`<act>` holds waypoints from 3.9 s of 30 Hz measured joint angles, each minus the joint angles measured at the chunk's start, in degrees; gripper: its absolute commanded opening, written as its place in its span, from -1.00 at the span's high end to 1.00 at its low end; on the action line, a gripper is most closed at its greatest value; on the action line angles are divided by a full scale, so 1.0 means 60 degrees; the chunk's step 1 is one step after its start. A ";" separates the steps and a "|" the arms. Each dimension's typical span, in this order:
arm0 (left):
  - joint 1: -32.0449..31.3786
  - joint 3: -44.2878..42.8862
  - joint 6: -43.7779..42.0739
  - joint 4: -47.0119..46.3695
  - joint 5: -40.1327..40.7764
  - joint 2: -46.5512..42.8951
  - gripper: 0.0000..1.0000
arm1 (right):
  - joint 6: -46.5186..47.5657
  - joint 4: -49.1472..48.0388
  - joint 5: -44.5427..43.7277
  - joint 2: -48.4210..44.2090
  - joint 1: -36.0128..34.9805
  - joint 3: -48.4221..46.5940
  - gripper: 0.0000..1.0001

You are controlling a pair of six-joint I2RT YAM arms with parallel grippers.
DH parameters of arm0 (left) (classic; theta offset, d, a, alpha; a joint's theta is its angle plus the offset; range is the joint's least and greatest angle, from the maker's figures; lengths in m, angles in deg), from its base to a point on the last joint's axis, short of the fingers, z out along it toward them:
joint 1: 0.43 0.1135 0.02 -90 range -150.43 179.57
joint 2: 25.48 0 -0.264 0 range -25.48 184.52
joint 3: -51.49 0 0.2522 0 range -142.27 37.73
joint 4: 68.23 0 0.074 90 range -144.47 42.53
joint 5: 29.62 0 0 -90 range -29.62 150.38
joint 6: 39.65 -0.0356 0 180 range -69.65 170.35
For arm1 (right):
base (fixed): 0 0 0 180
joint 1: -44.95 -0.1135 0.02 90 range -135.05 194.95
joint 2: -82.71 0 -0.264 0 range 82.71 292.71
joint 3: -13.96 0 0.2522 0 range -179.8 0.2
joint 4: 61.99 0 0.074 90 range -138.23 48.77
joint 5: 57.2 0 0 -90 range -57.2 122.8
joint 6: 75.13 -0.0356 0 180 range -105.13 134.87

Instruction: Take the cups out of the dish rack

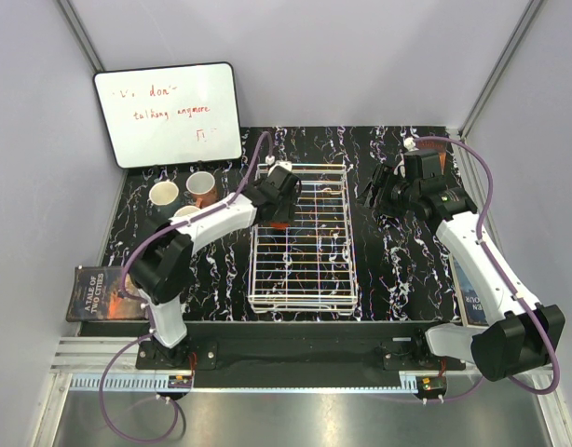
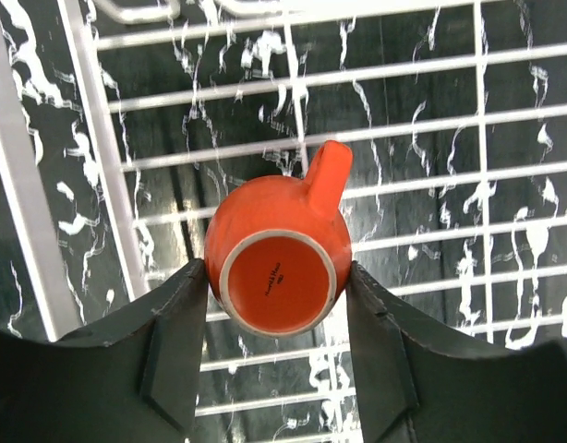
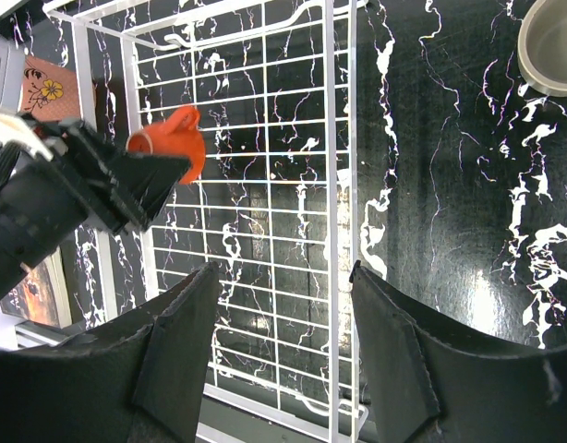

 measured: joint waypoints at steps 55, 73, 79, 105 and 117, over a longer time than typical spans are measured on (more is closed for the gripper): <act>0.0517 0.4914 0.7766 -1.4039 -0.9752 -0.2197 1.00 | -0.4142 -0.6335 0.5592 -0.1530 -0.0703 0.2601 -0.05; 0.0481 0.5155 0.8109 -1.4743 -1.0072 -0.1989 1.00 | -0.3829 -0.6076 0.5213 -0.1399 -0.0772 0.2514 0.43; 0.0488 0.5424 0.8091 -1.4968 -1.0196 -0.2120 1.00 | -0.3880 -0.5836 0.5176 -0.1377 -0.0812 0.2514 1.00; 0.0463 0.3381 0.3391 -0.3931 -0.7038 -0.3104 -0.98 | -0.0994 0.0127 -0.3020 -0.0688 -0.0474 0.0076 1.00; 0.0470 0.3504 0.2710 -0.0659 -0.5104 -0.3756 -0.98 | -0.1220 0.1304 -0.4313 0.0991 -0.0291 0.1789 1.00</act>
